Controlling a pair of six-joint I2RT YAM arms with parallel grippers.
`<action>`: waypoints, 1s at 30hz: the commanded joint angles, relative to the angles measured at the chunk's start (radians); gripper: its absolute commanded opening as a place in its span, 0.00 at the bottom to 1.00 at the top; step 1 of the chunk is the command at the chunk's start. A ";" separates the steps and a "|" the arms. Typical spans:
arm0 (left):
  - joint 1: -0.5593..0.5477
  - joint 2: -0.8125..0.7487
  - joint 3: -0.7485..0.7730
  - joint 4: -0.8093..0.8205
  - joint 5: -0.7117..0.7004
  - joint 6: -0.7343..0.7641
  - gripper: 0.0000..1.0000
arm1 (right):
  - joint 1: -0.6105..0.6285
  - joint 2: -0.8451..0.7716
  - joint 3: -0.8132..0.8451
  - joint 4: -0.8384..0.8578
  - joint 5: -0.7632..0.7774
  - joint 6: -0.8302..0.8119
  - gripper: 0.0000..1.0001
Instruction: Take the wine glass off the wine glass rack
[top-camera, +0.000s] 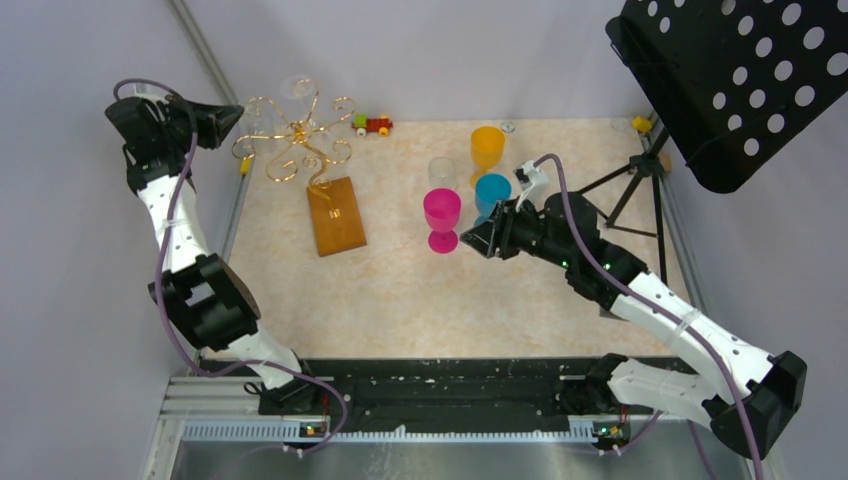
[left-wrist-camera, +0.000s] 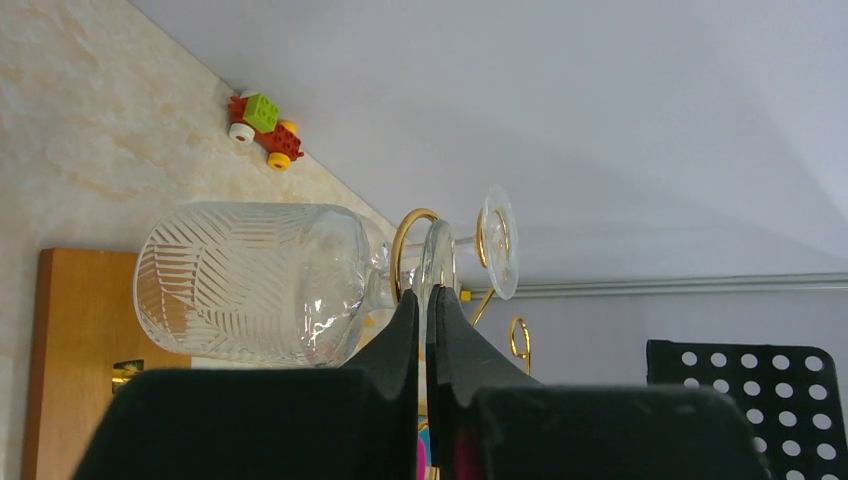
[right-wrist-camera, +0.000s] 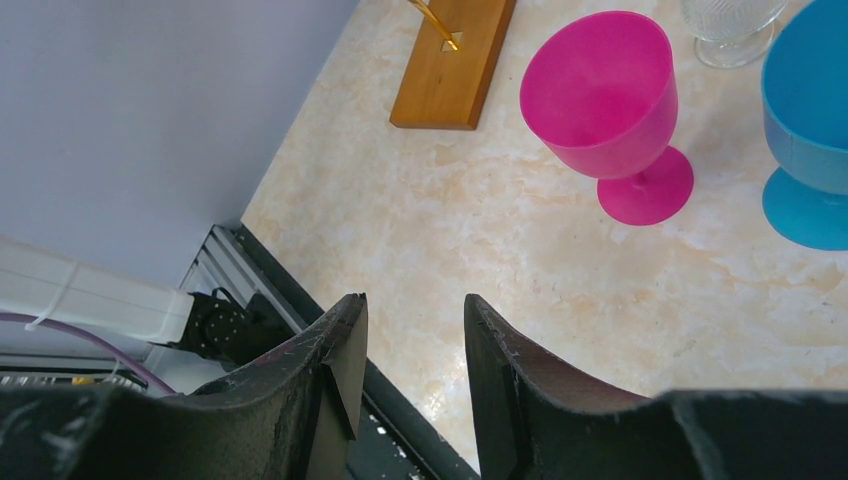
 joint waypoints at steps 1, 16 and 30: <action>-0.003 -0.036 -0.014 0.072 0.020 -0.016 0.00 | -0.007 -0.006 0.001 0.041 0.010 -0.001 0.42; -0.004 -0.135 -0.165 0.484 0.012 -0.313 0.00 | -0.007 -0.002 -0.003 0.050 0.007 0.003 0.41; -0.029 -0.123 -0.166 0.482 -0.045 -0.293 0.00 | -0.007 -0.004 -0.007 0.050 0.010 0.002 0.41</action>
